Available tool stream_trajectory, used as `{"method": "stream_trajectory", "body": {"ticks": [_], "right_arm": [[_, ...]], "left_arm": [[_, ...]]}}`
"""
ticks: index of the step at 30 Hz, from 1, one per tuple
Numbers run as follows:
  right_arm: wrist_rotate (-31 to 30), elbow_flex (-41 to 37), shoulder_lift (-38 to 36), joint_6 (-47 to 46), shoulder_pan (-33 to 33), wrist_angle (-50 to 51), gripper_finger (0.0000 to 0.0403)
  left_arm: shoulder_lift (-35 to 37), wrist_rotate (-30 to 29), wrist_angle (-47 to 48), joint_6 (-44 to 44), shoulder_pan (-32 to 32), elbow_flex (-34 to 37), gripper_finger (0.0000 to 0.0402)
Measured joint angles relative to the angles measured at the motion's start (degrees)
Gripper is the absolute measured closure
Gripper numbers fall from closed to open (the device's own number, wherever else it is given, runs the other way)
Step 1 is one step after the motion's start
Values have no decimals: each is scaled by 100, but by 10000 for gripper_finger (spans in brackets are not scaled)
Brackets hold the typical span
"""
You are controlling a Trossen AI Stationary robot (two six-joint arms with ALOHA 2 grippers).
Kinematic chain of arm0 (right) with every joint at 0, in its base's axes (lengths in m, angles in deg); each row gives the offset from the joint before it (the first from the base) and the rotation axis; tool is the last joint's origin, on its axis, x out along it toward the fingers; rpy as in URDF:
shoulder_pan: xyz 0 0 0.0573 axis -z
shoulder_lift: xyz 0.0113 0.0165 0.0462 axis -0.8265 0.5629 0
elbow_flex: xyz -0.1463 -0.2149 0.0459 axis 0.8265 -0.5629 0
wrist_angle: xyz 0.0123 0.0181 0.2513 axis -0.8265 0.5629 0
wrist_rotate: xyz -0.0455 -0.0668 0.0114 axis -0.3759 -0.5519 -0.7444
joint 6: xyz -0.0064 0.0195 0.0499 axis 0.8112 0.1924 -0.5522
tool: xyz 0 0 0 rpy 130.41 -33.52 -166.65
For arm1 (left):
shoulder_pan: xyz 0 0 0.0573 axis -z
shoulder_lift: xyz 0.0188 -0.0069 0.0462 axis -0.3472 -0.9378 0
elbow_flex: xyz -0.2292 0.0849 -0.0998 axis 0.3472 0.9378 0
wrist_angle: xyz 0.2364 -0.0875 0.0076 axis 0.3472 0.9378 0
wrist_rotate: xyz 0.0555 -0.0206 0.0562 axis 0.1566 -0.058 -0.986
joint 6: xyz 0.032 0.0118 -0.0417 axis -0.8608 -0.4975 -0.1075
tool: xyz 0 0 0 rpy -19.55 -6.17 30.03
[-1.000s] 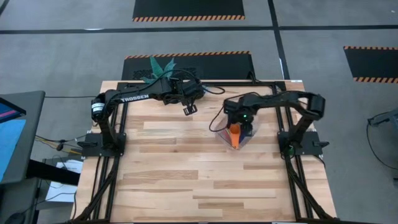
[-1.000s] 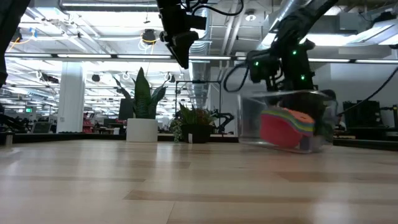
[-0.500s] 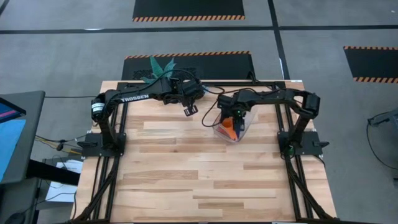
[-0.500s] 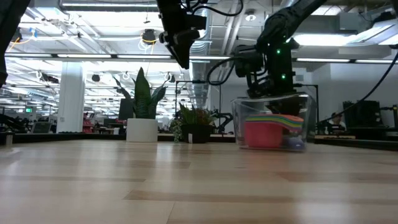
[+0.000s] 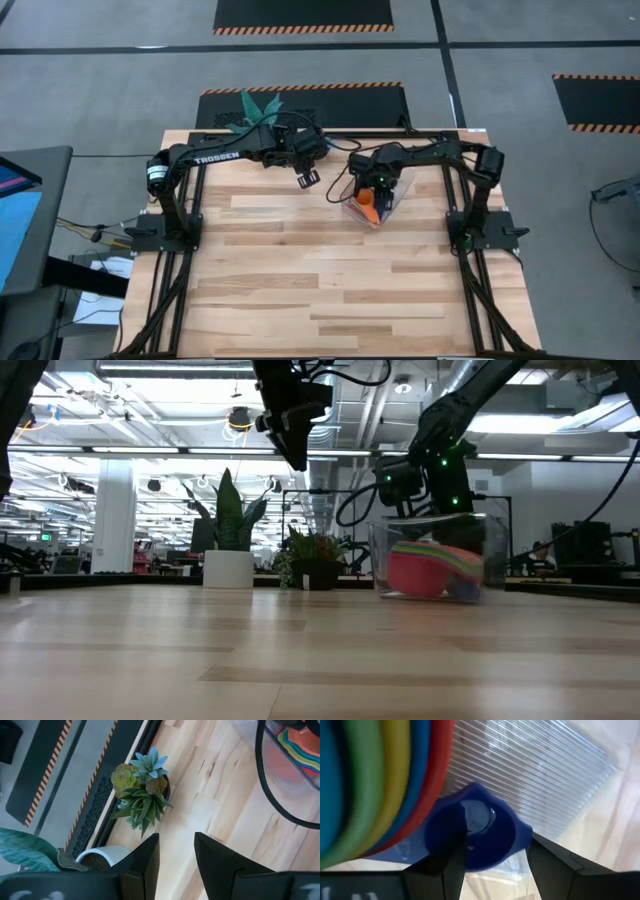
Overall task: Nest measuring cups in basket
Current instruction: Adjust the nested measuring cups in the transparent bin
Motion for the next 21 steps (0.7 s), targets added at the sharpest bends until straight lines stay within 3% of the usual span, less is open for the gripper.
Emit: {"method": "stream_trajectory", "body": {"ticks": [7, 10, 19, 21], "right_arm": [[25, 22, 113, -128, -36, -110, 181], [33, 24, 117, -234, -37, -176, 200], [64, 22, 79, -334, -52, -184, 361], [64, 20, 22, -281, -48, -172, 375]], "left_arm": [[1, 8, -1, 3, 0, 0, 288], [0, 9, -3, 4, 0, 0, 288], [2, 24, -3, 64, 0, 0, 288], [2, 24, -1, 66, 0, 0, 288]]}}
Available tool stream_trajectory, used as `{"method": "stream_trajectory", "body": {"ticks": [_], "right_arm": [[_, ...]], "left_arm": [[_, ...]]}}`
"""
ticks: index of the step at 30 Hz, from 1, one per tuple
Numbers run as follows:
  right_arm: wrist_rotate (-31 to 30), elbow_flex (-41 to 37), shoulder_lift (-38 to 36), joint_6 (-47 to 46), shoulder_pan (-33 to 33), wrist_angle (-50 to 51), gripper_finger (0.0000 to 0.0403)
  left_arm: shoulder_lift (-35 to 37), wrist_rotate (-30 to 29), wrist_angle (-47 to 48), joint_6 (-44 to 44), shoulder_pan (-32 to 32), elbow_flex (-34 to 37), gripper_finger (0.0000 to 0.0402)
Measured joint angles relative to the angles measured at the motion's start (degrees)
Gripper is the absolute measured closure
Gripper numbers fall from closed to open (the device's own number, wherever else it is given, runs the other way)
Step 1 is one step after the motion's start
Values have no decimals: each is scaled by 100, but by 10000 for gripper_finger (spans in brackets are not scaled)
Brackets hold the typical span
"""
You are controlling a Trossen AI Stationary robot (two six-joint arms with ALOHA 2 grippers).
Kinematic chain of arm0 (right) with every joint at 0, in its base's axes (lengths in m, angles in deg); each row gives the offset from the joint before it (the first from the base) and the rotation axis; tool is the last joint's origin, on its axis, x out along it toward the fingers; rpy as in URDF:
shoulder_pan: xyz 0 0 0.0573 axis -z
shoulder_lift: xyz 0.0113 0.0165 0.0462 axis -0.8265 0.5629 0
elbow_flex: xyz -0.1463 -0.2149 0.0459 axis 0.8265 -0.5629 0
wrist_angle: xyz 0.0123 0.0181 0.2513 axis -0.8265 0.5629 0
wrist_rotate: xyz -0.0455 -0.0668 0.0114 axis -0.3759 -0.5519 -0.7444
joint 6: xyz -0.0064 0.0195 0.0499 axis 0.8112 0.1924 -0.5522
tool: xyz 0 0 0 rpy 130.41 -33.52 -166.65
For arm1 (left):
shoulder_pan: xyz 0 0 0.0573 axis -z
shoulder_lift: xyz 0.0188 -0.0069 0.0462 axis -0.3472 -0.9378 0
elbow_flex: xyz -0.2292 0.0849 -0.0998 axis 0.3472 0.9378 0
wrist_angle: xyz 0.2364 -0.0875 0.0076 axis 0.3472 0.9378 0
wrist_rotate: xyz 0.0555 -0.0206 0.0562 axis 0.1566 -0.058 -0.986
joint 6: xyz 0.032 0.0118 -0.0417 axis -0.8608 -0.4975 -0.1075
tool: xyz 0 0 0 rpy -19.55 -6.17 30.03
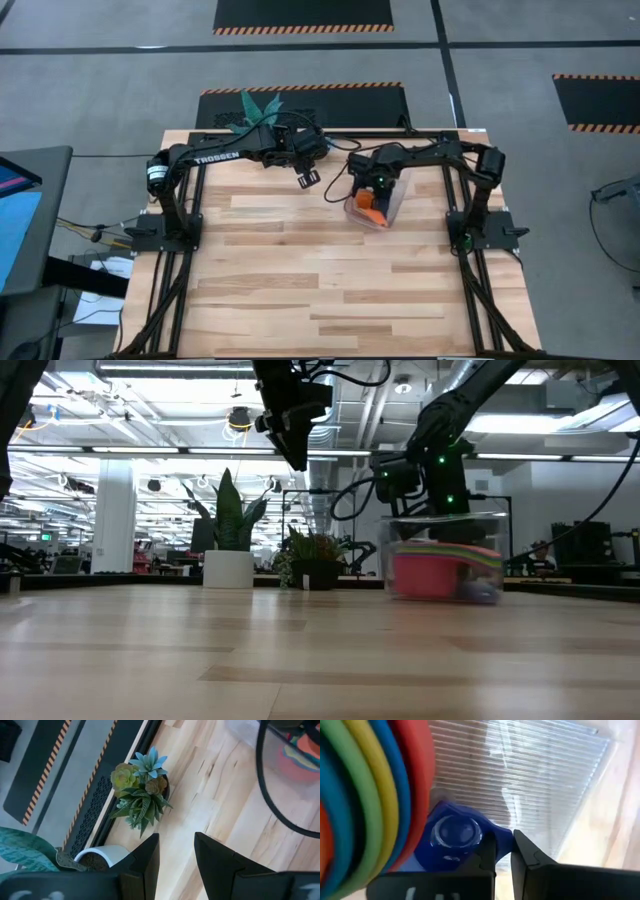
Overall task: Nest measuring cups in basket
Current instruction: Adjust the nested measuring cups in the transparent bin
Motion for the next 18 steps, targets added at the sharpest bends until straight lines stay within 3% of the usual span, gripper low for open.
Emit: {"method": "stream_trajectory", "body": {"ticks": [11, 18], "right_arm": [[-56, 168, -355, -91, 2, 637, 376], [-1045, 173, -371, -102, 0, 940, 376]], "left_arm": [[0, -2, -2, 2, 0, 0, 288], [0, 0, 0, 4, 0, 0, 288]]}}
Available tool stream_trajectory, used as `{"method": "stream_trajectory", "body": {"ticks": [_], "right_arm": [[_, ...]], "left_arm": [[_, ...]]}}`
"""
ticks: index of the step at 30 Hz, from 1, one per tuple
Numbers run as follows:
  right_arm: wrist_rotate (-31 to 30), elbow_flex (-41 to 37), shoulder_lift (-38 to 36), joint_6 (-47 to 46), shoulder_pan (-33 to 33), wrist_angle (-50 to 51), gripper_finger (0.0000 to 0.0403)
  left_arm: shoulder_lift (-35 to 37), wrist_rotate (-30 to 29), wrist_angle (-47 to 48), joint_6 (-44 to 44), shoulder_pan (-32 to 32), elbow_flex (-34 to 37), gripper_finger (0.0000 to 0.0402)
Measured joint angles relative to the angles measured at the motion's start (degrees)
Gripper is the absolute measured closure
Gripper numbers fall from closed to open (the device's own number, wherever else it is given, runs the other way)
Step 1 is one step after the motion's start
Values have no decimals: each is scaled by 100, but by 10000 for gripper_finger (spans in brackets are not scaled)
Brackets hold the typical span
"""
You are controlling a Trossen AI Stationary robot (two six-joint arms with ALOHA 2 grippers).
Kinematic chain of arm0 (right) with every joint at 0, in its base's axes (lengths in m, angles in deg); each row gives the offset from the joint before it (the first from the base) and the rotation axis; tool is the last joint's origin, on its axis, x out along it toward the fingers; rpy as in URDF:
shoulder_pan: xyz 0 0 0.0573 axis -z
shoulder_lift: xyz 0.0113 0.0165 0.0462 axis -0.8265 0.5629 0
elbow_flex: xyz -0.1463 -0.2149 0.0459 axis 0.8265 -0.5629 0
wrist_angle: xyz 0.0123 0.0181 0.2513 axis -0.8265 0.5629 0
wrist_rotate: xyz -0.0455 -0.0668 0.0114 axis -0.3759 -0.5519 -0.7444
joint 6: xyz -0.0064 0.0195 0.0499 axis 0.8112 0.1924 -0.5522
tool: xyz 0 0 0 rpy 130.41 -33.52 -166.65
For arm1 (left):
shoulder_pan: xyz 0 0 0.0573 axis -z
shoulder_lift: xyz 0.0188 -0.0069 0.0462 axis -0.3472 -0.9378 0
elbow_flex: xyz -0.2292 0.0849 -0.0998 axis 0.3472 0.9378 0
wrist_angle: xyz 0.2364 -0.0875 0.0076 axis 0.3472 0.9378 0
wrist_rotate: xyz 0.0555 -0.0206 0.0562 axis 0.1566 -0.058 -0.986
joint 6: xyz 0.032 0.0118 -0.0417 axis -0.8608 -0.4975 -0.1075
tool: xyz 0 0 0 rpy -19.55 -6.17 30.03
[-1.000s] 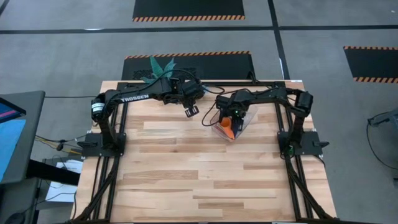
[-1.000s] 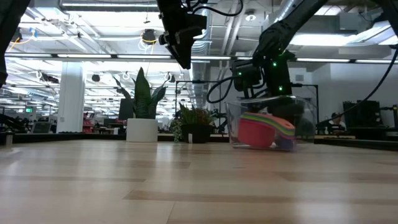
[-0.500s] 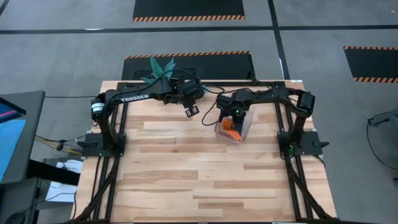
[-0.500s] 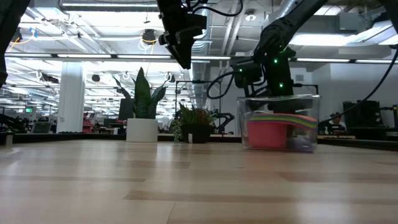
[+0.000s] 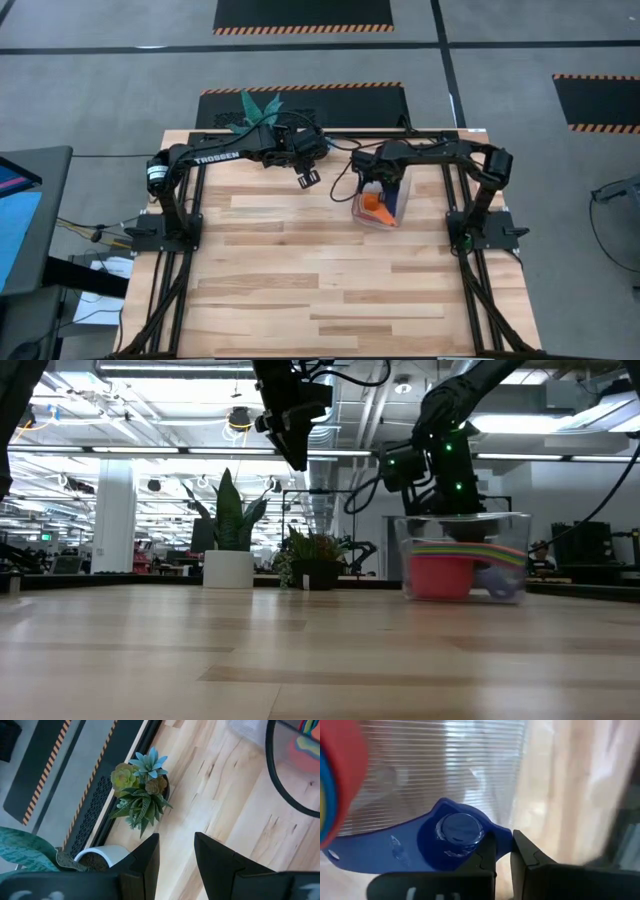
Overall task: Nest measuring cups in basket
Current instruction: Adjust the nested measuring cups in the transparent bin
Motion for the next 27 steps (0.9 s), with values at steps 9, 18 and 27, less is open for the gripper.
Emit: {"method": "stream_trajectory", "body": {"ticks": [9, 18, 27], "right_arm": [[-532, 636, -7, 62, 76, 209, 376], [-1589, 1789, -11, 72, 134, 1258, 377], [-820, 2516, -20, 205, 133, 1849, 397]], "left_arm": [[-2, -2, -2, 0, 0, 0, 288], [0, -4, -1, 0, 0, 0, 288], [0, -4, 0, 0, 2, 0, 288]]}}
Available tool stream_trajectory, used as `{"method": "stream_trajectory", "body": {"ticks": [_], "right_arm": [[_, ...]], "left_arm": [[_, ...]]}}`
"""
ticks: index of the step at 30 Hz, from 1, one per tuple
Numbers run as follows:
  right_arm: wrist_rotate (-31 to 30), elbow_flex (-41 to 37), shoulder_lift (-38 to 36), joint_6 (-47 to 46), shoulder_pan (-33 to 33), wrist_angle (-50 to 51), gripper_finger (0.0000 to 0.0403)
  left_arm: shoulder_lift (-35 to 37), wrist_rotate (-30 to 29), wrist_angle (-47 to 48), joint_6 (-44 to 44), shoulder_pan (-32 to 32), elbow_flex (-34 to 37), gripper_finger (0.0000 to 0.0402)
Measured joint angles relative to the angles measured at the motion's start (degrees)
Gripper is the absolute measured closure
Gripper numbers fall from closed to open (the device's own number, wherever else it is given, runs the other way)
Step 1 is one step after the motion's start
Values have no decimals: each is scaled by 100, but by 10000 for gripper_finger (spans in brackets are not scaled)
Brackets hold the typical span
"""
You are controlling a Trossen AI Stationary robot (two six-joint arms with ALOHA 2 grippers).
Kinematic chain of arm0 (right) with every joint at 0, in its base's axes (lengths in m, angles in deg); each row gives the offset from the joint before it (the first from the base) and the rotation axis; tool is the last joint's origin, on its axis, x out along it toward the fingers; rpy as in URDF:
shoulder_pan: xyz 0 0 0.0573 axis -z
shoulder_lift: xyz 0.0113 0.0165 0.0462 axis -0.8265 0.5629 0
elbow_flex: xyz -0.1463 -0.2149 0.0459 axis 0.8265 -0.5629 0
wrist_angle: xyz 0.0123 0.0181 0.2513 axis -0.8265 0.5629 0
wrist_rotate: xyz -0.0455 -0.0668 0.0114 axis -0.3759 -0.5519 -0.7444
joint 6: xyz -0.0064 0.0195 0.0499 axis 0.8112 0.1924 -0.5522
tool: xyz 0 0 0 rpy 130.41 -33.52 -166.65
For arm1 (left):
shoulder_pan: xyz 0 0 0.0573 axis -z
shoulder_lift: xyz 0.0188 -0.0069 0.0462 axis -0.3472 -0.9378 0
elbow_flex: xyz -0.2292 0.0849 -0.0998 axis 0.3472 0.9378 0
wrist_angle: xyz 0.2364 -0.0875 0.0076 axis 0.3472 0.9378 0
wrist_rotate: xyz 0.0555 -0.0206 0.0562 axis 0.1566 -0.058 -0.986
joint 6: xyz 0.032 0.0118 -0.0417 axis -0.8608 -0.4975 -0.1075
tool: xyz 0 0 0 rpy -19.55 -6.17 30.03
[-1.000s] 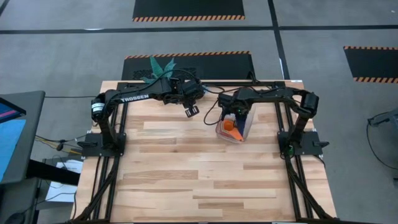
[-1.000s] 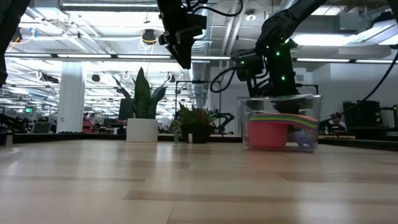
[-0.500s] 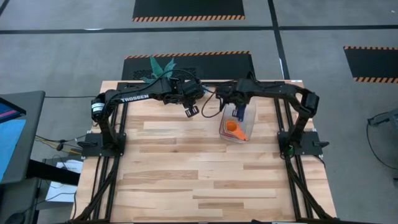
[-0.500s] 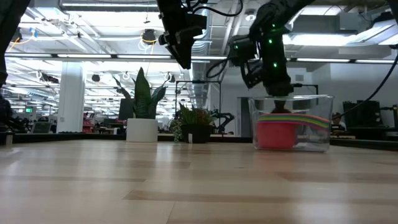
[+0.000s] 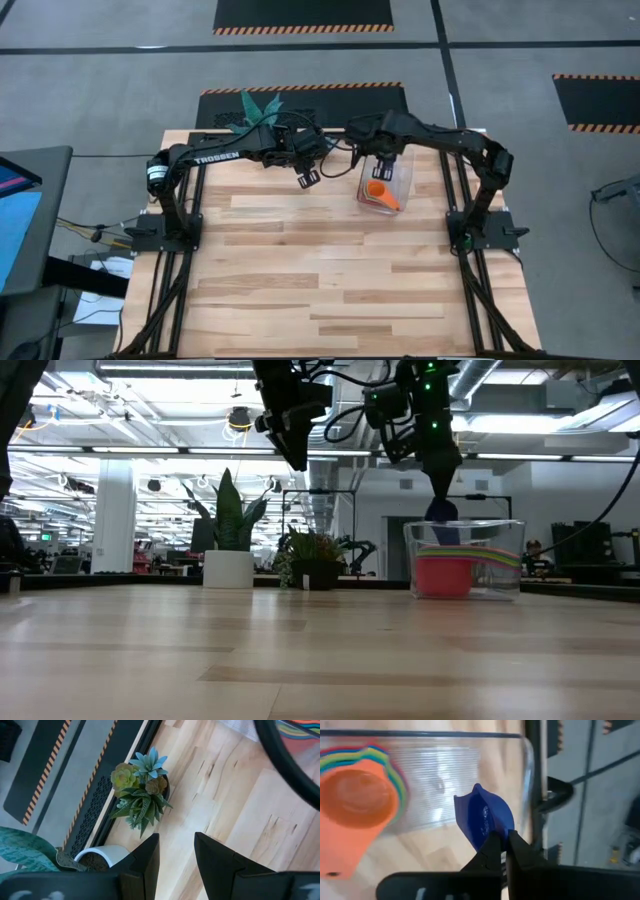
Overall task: Nest measuring cups in basket
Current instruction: Adjust the nested measuring cups in the transparent bin
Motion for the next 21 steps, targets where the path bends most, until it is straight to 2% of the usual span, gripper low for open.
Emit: {"method": "stream_trajectory", "body": {"ticks": [3, 8, 15, 17, 21], "right_arm": [[250, 0, 0, -33, -63, 141, 397], [318, -2, -39, -32, -190, 601, 394], [500, -2, -693, 58, -161, 774, 397], [709, -2, -939, 98, -101, 883, 397], [1639, -2, -1403, 230, 155, 895, 397]], "left_arm": [[0, -2, 1, 0, -2, 0, 288], [0, -5, 1, -38, -2, 0, 288], [0, -13, 44, -73, -2, 0, 288], [0, -11, 63, -76, -2, 0, 288], [0, -9, 113, -83, -2, 0, 288]]}}
